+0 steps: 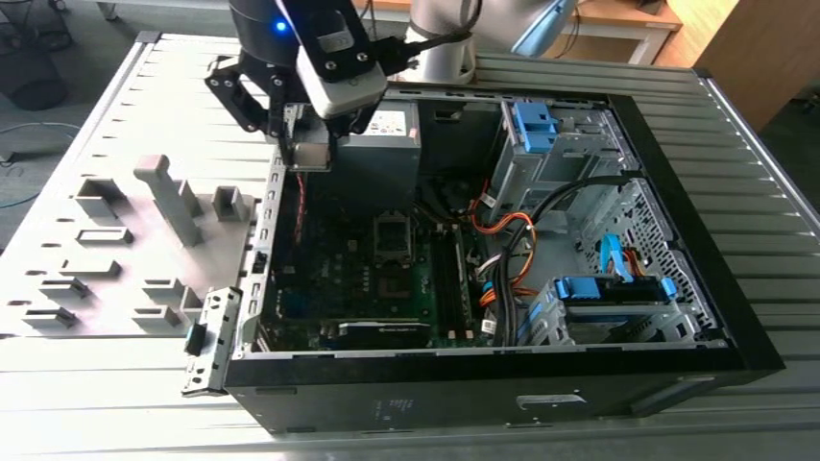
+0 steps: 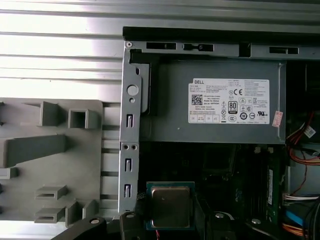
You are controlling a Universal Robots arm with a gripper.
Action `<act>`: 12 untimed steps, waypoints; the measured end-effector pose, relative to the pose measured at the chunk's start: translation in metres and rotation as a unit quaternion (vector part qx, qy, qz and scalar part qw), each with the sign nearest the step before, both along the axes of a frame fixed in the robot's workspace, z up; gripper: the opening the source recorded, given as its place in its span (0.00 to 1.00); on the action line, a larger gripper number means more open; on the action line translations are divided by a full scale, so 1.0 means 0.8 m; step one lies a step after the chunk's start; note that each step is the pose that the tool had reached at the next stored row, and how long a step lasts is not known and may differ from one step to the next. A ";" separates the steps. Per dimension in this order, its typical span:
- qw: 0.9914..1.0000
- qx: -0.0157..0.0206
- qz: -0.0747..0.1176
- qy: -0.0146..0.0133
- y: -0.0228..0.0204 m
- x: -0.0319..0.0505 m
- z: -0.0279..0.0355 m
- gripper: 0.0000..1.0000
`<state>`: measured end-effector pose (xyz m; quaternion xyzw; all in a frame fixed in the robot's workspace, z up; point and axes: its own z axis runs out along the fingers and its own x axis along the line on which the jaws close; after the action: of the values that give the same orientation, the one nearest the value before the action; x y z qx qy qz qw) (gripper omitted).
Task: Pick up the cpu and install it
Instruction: 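Pick up the cpu and move it towards the insertion slot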
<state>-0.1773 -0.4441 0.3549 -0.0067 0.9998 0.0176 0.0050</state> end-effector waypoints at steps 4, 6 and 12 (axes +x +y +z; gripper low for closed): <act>1.000 0.000 0.000 0.000 0.0000 0.011 0.0000 0.47; 1.000 0.000 0.000 0.000 0.0000 0.016 -0.0002 0.47; 1.000 0.000 0.000 0.000 -0.0001 0.033 -0.0001 0.47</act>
<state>-0.1510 -0.4441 0.3547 -0.0067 0.9998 0.0176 0.0045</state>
